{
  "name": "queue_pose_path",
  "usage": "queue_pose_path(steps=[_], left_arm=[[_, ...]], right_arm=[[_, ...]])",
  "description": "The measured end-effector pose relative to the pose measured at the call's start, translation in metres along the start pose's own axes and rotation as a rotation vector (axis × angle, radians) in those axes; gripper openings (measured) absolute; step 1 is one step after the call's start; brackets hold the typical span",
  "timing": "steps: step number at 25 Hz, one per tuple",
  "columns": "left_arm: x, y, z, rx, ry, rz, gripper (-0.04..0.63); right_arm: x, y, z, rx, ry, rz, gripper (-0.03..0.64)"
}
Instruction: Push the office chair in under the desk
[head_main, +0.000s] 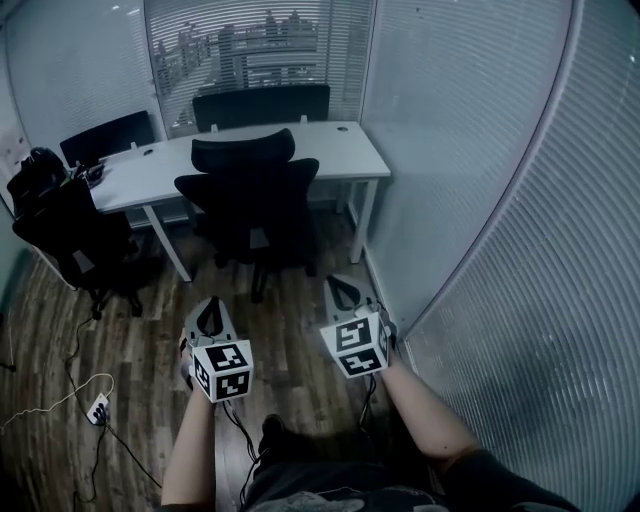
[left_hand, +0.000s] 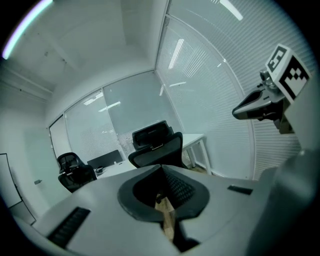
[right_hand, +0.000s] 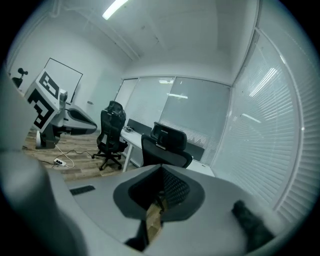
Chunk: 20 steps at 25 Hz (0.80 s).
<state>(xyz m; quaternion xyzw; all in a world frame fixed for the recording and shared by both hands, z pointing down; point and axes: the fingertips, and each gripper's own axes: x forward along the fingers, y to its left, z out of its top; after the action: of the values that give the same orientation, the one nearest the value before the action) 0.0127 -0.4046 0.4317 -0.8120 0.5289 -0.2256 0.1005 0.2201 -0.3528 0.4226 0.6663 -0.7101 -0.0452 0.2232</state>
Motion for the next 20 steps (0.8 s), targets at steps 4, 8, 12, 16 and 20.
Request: queue_pose_path(steps=[4, 8, 12, 16, 20], left_arm=[[-0.039, -0.023, -0.001, -0.029, 0.008, -0.005, 0.014], [-0.073, -0.045, -0.013, -0.062, 0.031, -0.013, 0.014], [-0.099, -0.059, -0.023, -0.101, 0.053, -0.024, 0.015], [-0.119, -0.066, -0.022, -0.114, 0.054, -0.026, 0.015], [-0.131, -0.079, -0.022, -0.120, 0.048, -0.028, 0.014]], right_arm=[[-0.038, 0.009, -0.005, -0.031, -0.017, 0.027, 0.023], [-0.066, 0.020, -0.020, -0.078, -0.007, 0.049, 0.023], [-0.091, 0.027, -0.032, -0.055, 0.003, 0.073, 0.023], [-0.110, 0.030, -0.037, -0.038, 0.005, 0.083, 0.023], [-0.126, 0.029, -0.043, -0.031, -0.002, 0.085, 0.023]])
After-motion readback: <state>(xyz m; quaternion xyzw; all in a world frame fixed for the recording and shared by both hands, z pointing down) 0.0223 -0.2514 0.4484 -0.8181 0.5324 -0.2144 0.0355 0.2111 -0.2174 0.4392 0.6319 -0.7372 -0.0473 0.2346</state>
